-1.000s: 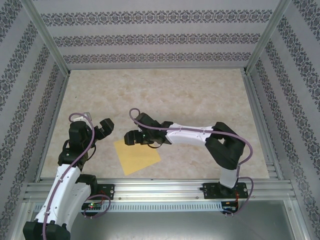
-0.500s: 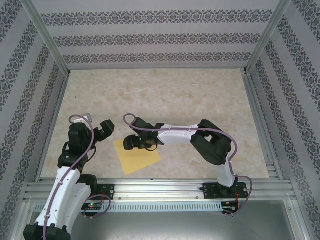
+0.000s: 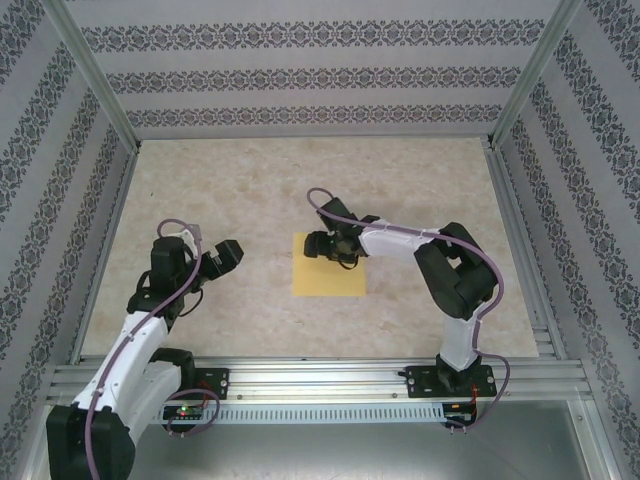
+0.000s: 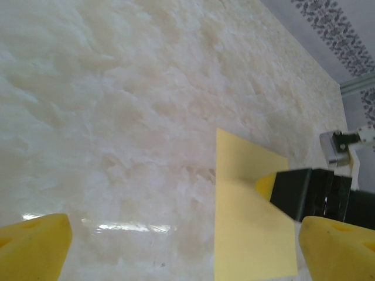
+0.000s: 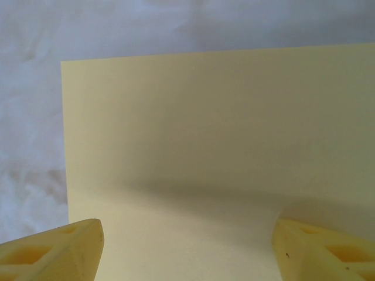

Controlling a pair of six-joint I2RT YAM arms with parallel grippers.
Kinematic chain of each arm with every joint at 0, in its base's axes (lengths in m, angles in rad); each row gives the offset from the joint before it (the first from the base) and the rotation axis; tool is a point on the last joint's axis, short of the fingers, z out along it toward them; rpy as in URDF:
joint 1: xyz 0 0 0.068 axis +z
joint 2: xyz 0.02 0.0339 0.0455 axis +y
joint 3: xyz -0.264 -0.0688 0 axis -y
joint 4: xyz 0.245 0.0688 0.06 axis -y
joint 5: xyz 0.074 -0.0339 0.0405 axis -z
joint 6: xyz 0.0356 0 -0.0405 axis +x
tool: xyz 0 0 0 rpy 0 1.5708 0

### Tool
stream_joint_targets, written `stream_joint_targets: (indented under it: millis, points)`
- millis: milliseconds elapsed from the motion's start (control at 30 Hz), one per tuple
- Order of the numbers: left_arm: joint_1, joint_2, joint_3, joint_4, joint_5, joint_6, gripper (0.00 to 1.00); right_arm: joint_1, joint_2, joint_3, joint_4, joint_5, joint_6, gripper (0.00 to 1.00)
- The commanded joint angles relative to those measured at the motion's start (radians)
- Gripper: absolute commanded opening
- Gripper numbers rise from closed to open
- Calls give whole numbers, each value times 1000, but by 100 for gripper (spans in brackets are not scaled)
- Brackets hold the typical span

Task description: Fold a paper plane with a square sheet of paper (pick it up from the middle)

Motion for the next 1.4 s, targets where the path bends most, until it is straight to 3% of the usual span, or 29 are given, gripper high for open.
stream_joint_targets:
  millis: [0,133,233,333,633,833,1067,1367]
  points:
    - [-66,70,17,84,29,8,100,-19,-16,38,-126,25,-90,77]
    - [-165,164,60,109,14,40,100,-8,-59,94,-181,27,-124,78]
    - [-227,232,88,121,-23,64,100,23,-100,143,-265,133,-127,80]
    - [-237,291,105,134,-30,78,100,45,-92,192,-390,273,-47,82]
    - [-236,344,183,60,-88,174,100,91,76,325,-519,347,12,84]
    - [-237,357,195,73,-62,193,100,99,139,348,-514,312,-26,84]
    - [-236,366,198,72,-65,198,100,99,159,273,-405,184,-72,84]
    - [-237,371,204,66,-62,209,100,144,188,281,-406,135,-251,83]
